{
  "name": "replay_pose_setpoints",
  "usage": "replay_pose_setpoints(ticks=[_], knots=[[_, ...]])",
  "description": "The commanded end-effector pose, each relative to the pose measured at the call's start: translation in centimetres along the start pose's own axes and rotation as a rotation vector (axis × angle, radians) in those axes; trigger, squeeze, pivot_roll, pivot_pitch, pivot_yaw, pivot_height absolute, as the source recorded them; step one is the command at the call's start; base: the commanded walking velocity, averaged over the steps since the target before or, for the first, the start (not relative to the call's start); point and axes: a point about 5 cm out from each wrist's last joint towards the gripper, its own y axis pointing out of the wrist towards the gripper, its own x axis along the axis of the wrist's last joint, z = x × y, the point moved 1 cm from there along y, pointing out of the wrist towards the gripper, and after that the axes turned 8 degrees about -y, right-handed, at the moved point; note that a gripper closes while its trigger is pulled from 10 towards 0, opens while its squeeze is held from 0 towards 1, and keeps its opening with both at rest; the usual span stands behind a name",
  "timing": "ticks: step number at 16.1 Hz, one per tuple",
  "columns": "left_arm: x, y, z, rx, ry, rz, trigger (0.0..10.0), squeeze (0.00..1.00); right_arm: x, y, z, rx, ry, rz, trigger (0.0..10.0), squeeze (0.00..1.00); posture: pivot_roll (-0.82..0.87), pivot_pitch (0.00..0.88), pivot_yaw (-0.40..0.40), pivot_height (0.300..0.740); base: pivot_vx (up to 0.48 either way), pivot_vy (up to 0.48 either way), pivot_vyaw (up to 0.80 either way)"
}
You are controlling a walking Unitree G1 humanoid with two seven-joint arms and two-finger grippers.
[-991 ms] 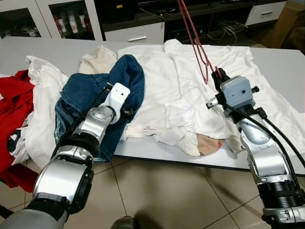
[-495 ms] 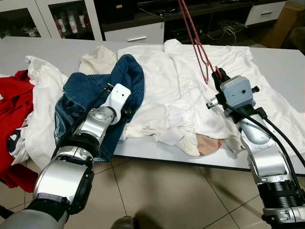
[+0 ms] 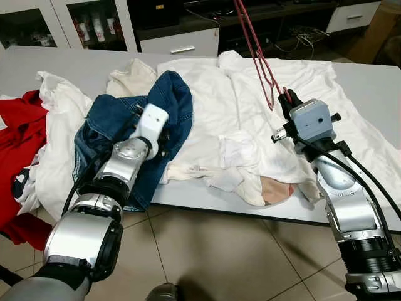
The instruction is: Hang hanger
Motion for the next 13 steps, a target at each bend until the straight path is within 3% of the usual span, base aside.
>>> replay_pose_setpoints(ticks=[1,2,5,8,10,13], knots=[[1.6,0.1,0.3,0.023,-0.024,-0.077,0.0,0.0,0.3,0.1,-0.1,-0.006,-0.015,-0.012,10.0,0.0,0.09,0.01,0.061,0.74,0.0,0.0,0.0],[3.2,-0.1,0.9,0.045,-0.048,-0.173,0.0,0.0,0.3,0.1,-0.2,-0.008,-0.015,-0.012,10.0,0.0,0.09,0.008,0.063,0.74,0.0,0.0,0.0],[5.0,-0.4,1.3,0.047,-0.051,-0.287,0.0,0.0,0.3,0.0,-0.2,-0.011,-0.016,-0.012,10.0,0.0,0.09,0.008,0.063,0.74,0.0,0.0,0.0],[8.0,-1.1,1.9,0.025,-0.106,-0.481,0.0,0.0,0.3,0.2,-0.3,-0.017,-0.017,-0.014,10.0,0.0,0.09,0.003,0.06,0.74,0.0,0.0,0.0],[9.0,-1.0,1.5,-0.028,-0.113,-0.504,0.0,0.0,0.3,0.3,-0.3,-0.013,-0.02,-0.016,10.0,0.0,0.09,0.003,0.055,0.74,0.0,0.0,0.0],[11.3,-0.4,-0.6,-0.137,-0.079,-0.533,0.0,0.0,0.3,0.4,-0.4,-0.008,-0.024,-0.018,10.0,0.0,0.09,0.007,0.049,0.74,0.0,0.0,0.0]])
